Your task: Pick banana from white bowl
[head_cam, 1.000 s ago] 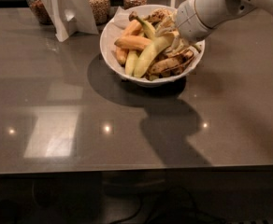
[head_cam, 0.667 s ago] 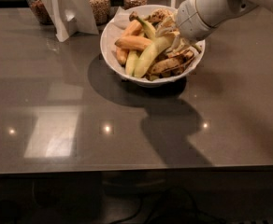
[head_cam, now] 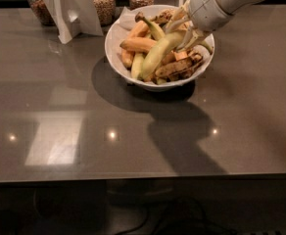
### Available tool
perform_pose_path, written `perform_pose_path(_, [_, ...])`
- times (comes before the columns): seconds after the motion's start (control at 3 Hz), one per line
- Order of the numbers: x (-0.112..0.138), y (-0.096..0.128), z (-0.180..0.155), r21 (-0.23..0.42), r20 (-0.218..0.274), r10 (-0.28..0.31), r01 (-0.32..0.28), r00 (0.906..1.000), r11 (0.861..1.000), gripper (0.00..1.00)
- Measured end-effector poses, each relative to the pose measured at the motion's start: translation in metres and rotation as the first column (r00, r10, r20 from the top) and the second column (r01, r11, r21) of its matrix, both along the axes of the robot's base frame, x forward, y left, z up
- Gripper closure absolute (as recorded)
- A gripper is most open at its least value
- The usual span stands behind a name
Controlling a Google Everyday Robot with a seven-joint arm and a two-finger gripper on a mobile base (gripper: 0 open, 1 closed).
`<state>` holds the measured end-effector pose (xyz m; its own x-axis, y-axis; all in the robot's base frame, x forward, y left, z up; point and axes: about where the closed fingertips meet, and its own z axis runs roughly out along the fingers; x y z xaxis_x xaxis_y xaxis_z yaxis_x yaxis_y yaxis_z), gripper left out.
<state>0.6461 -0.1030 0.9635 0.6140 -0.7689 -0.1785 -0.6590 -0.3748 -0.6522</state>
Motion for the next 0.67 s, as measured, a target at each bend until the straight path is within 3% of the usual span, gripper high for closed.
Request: perform_pose_path(0.67, [-0.029,-0.005,0.041,0.047,-0.074,0.050,-0.047,0.9960,0.998,1.00])
